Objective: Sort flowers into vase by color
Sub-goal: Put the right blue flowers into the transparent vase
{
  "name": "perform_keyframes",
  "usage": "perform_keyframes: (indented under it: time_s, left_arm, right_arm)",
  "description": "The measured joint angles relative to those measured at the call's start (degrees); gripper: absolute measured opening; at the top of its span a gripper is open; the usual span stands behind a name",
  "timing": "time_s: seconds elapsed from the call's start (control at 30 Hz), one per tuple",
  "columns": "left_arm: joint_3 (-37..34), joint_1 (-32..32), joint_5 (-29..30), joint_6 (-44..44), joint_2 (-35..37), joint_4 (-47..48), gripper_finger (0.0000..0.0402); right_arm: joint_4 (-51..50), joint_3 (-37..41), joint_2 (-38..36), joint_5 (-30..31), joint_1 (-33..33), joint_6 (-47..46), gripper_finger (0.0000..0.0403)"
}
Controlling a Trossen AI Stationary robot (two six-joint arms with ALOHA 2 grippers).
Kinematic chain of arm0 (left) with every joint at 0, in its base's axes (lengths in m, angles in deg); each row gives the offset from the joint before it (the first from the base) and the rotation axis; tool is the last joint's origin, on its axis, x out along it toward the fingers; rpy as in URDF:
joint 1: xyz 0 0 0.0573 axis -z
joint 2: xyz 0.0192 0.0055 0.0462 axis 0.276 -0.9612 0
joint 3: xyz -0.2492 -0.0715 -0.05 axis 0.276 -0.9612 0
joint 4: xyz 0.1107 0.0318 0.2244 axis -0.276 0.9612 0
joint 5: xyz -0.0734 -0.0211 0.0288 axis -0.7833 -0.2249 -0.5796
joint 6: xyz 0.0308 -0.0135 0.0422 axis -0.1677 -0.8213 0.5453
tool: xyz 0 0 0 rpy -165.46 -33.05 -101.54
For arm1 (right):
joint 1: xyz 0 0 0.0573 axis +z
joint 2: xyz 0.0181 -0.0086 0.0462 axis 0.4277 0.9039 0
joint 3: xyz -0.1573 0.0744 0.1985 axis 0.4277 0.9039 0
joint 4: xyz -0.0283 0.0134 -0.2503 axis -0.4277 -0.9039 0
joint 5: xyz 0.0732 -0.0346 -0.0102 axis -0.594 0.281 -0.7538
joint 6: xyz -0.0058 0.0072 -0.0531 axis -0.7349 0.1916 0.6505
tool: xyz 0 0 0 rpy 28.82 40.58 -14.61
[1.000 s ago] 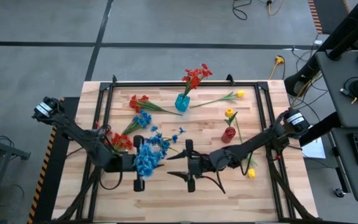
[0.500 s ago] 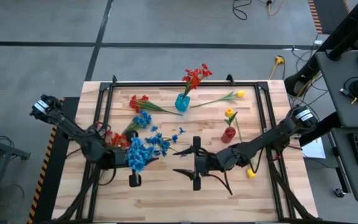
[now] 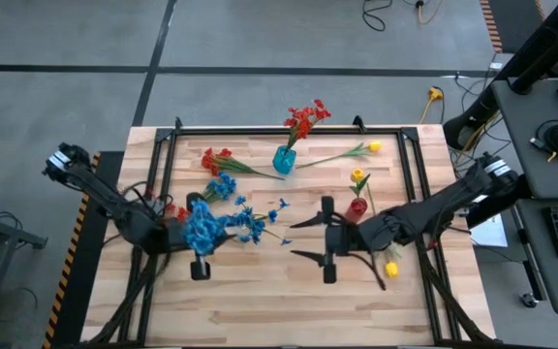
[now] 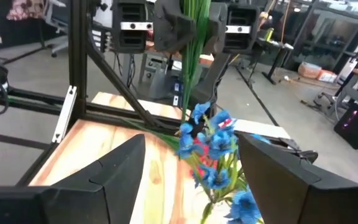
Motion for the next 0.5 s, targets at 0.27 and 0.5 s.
perform_keyframes:
  time_s: [0.27,0.5]
  left_arm:
    - [-4.4,-0.2,0.0,-1.5,5.7,-0.4,0.0076]
    - [-9.2,-0.5,0.0,-0.6,6.9,-6.0,0.0076]
  right_arm:
    - [-0.2,2.8,-3.0,-0.1,0.3,0.1,0.0242]
    - [-0.1,3.0,-3.0,-0.1,0.3,0.3,0.0243]
